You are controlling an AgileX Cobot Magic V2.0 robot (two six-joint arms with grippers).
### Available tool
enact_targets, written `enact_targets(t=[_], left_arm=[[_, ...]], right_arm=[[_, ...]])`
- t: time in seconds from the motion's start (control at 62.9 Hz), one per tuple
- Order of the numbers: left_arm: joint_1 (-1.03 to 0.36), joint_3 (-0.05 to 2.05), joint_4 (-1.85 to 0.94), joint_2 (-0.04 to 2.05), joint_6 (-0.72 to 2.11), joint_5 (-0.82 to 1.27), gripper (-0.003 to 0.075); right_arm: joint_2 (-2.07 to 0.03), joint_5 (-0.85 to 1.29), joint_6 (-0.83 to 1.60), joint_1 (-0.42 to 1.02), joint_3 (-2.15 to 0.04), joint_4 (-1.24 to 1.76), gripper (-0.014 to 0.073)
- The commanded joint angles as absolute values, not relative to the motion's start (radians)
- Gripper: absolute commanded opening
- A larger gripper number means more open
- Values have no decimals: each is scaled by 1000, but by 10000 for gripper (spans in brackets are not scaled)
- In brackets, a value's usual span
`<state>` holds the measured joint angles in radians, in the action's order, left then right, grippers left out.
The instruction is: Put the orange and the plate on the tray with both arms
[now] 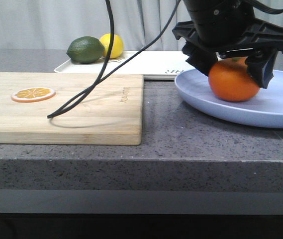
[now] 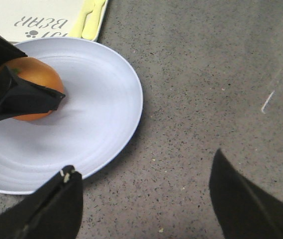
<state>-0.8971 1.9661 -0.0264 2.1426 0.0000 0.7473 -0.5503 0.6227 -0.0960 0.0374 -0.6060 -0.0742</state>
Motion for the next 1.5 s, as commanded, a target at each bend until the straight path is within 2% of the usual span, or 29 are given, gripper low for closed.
enact_targets(t=[0.0, 0.334, 0.684, 0.859, 1.129, 1.479], left_arm=[[-907, 2005, -31, 2081, 0, 703, 641], [-905, 2051, -45, 2022, 0, 802, 642], [-847, 2038, 20, 1782, -7, 987, 641], [-777, 1880, 13, 1624, -32, 969, 641], [-686, 1518, 13, 1315, -36, 872, 641], [-666, 1060, 9, 880, -36, 810, 641]], right_arm=[[-559, 561, -84, 36, -641, -89, 542], [-559, 562, -84, 36, -641, -89, 542], [-559, 554, -84, 36, -641, -89, 542], [-559, 554, -84, 36, -641, -89, 542], [-559, 554, -84, 36, -641, -89, 542], [-559, 554, -84, 36, -641, -89, 542]])
